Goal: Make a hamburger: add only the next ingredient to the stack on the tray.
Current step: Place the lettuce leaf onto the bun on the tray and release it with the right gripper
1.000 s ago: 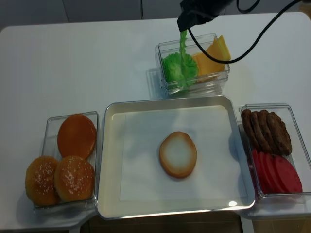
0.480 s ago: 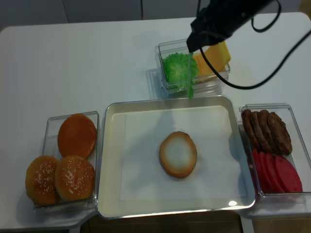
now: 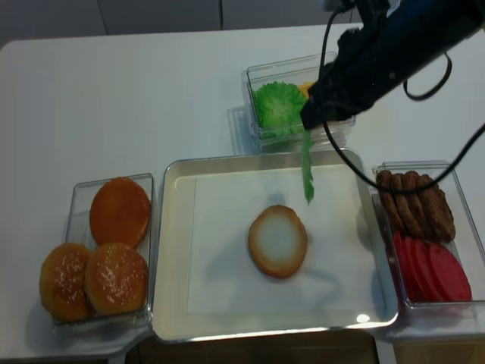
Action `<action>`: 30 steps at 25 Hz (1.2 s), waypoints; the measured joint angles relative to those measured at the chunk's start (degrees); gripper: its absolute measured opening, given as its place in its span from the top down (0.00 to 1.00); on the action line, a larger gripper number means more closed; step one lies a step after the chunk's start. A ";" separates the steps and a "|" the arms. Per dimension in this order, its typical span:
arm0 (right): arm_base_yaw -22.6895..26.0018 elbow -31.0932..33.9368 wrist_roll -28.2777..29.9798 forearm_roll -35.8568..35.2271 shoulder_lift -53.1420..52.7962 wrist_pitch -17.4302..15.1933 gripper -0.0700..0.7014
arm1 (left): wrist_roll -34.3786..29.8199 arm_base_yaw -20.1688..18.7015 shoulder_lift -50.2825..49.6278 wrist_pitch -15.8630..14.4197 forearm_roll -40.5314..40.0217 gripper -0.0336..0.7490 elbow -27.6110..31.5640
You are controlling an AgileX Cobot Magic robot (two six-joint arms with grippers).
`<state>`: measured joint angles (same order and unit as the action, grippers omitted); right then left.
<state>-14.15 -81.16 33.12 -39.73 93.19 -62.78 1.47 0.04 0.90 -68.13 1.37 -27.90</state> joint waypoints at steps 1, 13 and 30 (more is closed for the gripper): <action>0.00 0.95 0.45 -0.09 -0.29 0.10 0.90 | 0.00 0.00 0.00 0.00 0.00 0.57 0.00; 0.00 9.53 2.50 -0.24 -2.01 1.05 0.90 | 0.00 0.00 0.00 0.00 0.00 0.57 0.00; 0.00 10.38 3.21 -2.40 -2.01 0.34 0.90 | 0.10 0.00 0.00 0.00 0.00 0.57 0.00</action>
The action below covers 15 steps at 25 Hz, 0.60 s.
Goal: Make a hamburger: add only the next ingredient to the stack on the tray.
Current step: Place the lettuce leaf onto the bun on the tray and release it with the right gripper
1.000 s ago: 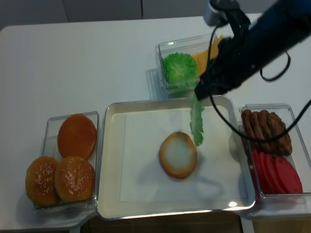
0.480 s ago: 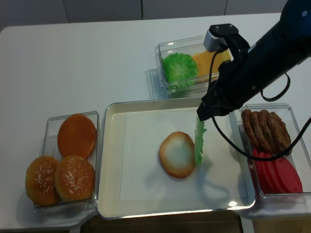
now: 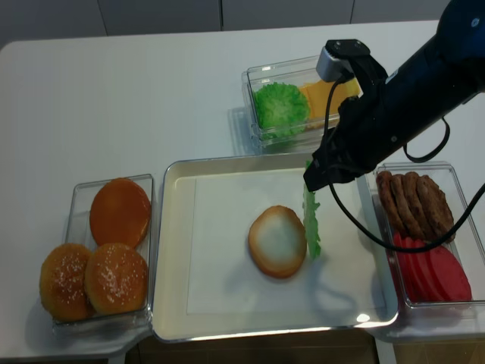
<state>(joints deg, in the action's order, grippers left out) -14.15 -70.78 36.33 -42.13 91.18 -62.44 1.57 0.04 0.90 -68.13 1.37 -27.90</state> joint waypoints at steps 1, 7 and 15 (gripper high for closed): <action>0.00 0.00 0.00 -0.24 0.00 0.00 0.90 | 0.00 0.00 0.00 0.00 0.00 0.57 0.00; 0.00 0.00 0.13 -0.42 0.00 -0.38 0.90 | 0.00 0.00 0.00 0.00 0.00 0.57 0.00; 0.00 0.00 0.91 -2.43 0.91 -0.97 0.90 | 0.00 0.00 0.00 0.00 0.00 0.57 0.00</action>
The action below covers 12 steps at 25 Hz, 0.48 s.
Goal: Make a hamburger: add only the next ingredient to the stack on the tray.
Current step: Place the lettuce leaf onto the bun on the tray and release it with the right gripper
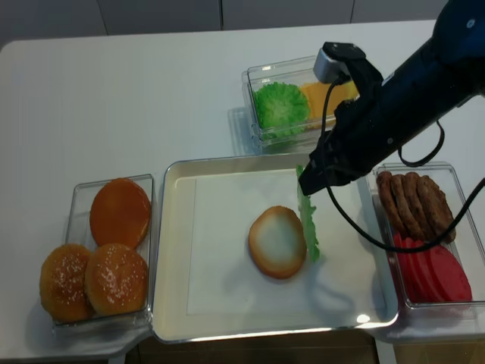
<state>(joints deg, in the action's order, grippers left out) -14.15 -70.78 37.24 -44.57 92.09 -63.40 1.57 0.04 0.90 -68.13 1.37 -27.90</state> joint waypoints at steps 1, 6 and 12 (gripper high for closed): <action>-0.25 0.00 0.08 -0.13 0.10 0.00 0.90 | 0.00 0.00 0.00 0.00 0.00 0.57 0.00; -3.24 0.00 0.18 0.29 0.25 0.00 0.90 | 0.00 0.00 0.00 0.00 0.00 0.57 0.00; -4.46 0.00 0.13 1.26 1.09 0.10 0.90 | 0.00 0.00 0.00 0.00 0.00 0.57 0.00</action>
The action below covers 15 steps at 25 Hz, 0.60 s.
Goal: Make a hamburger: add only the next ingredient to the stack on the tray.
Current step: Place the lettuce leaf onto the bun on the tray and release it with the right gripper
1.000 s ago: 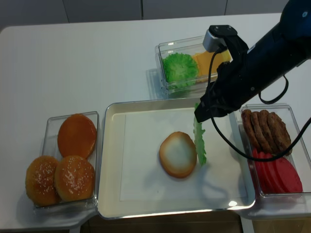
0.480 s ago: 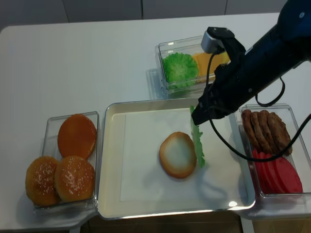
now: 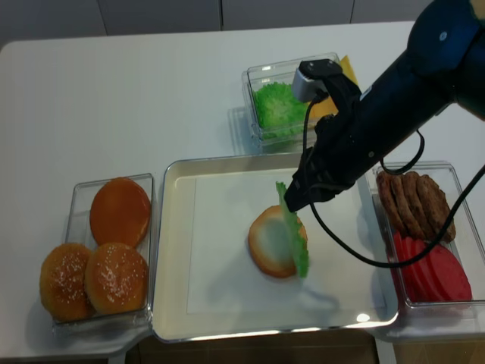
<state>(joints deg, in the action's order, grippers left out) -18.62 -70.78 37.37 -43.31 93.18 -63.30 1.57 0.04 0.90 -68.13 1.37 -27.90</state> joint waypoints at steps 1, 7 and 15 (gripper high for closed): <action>0.00 0.00 0.00 -0.01 0.12 0.09 0.90 | 0.00 0.00 0.00 0.00 0.00 0.57 0.00; -0.02 0.00 0.00 -0.01 0.47 1.30 0.90 | 0.00 0.00 0.00 0.00 0.00 0.57 0.00; -0.02 0.00 -1.09 1.49 -0.25 1.52 0.90 | 0.00 0.00 0.00 0.00 0.00 0.57 0.00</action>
<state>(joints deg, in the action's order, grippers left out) -18.63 -70.78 36.28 -41.82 92.92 -61.78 1.57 0.04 0.90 -68.13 1.37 -27.90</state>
